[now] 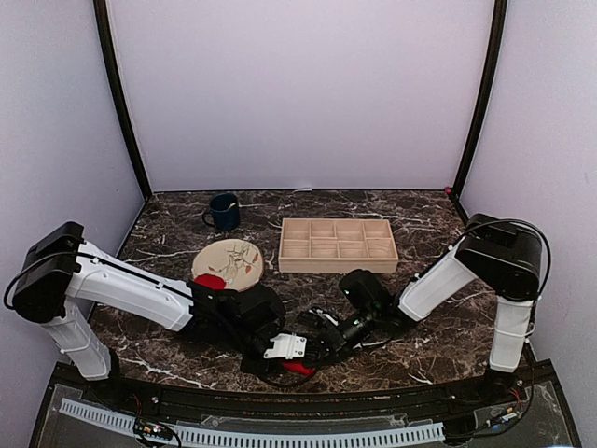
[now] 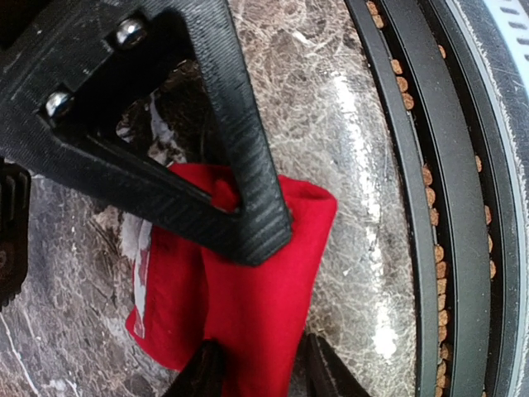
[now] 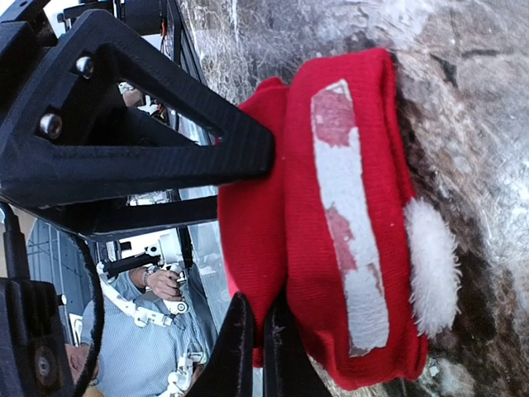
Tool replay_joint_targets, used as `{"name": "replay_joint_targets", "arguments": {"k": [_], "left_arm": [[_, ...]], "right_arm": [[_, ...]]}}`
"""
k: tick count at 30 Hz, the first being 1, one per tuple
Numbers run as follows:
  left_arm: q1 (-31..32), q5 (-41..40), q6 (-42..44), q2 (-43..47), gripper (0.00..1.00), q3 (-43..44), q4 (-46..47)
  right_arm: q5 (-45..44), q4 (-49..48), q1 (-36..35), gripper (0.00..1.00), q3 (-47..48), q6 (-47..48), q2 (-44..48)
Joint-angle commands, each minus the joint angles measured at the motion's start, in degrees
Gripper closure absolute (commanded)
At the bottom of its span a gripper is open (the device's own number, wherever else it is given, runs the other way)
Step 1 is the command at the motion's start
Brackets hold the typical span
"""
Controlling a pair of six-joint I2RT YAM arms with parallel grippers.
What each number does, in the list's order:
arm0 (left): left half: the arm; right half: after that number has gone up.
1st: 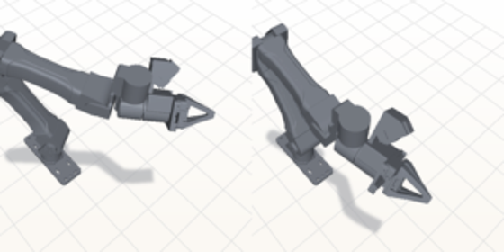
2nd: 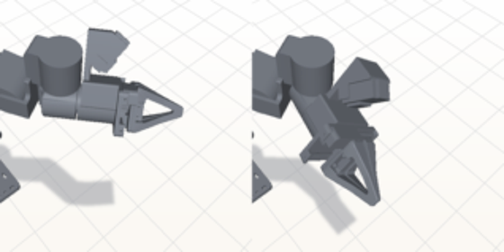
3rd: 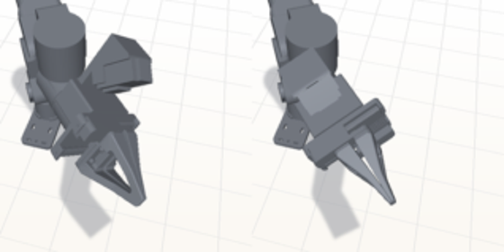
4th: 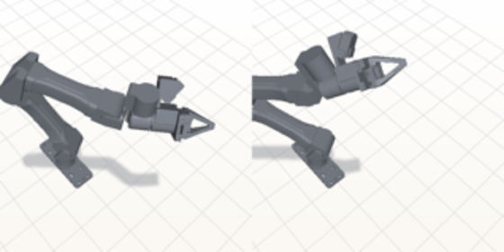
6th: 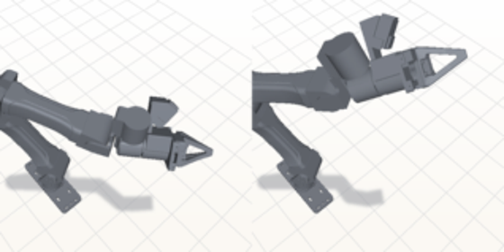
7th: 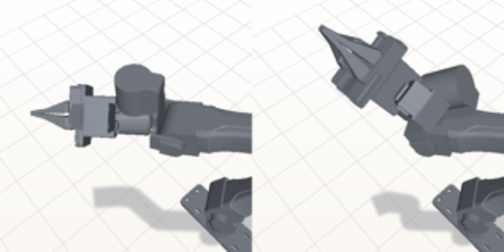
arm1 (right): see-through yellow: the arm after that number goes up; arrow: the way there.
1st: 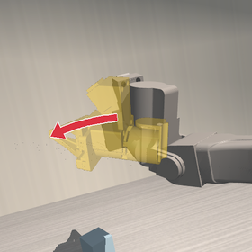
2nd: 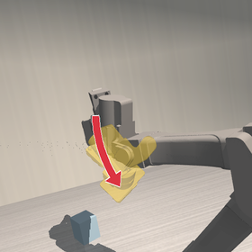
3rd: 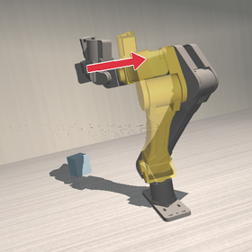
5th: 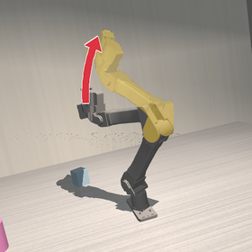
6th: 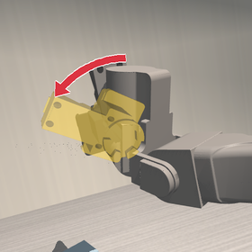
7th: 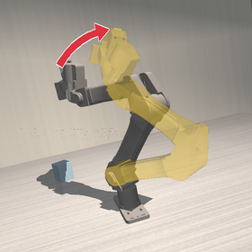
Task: Roll the socks
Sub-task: Roll the sock at the center of the board.
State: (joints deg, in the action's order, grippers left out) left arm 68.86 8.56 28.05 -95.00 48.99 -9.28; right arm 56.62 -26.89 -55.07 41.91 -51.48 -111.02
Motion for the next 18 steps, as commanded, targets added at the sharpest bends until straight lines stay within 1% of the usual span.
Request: {"name": "replay_joint_targets", "arguments": {"k": [1, 6, 9, 11, 14, 18], "left_arm": [[0.40, 0.90, 1.44, -1.82, 0.67, 2.48, -3.42], [0.40, 1.93, 3.07, -3.81, 0.79, 4.63, -6.06], [0.33, 4.14, 3.57, -6.04, 0.87, 6.97, -9.61], [0.15, 5.71, 3.67, -7.49, 0.89, 8.35, -11.67], [-0.86, 9.02, 3.06, -9.74, 0.89, 11.15, -14.93], [-3.25, 14.65, 2.00, -11.72, 0.90, 14.53, -20.12]], "right_arm": [[1.20, -2.76, 0.31, 1.00, -0.89, -0.50, -1.00], [0.81, -0.89, 0.32, 1.00, -0.40, 1.09, -1.18], [-1.12, 4.18, 0.30, 0.99, 0.53, 4.84, -0.91], [-2.19, 7.47, 0.33, 0.95, 0.88, 6.71, -0.51], [-4.08, 10.73, 0.33, 0.86, 1.15, 8.89, 0.30], [-5.79, 11.23, 0.56, 0.78, 0.42, 9.63, 1.61]]}}
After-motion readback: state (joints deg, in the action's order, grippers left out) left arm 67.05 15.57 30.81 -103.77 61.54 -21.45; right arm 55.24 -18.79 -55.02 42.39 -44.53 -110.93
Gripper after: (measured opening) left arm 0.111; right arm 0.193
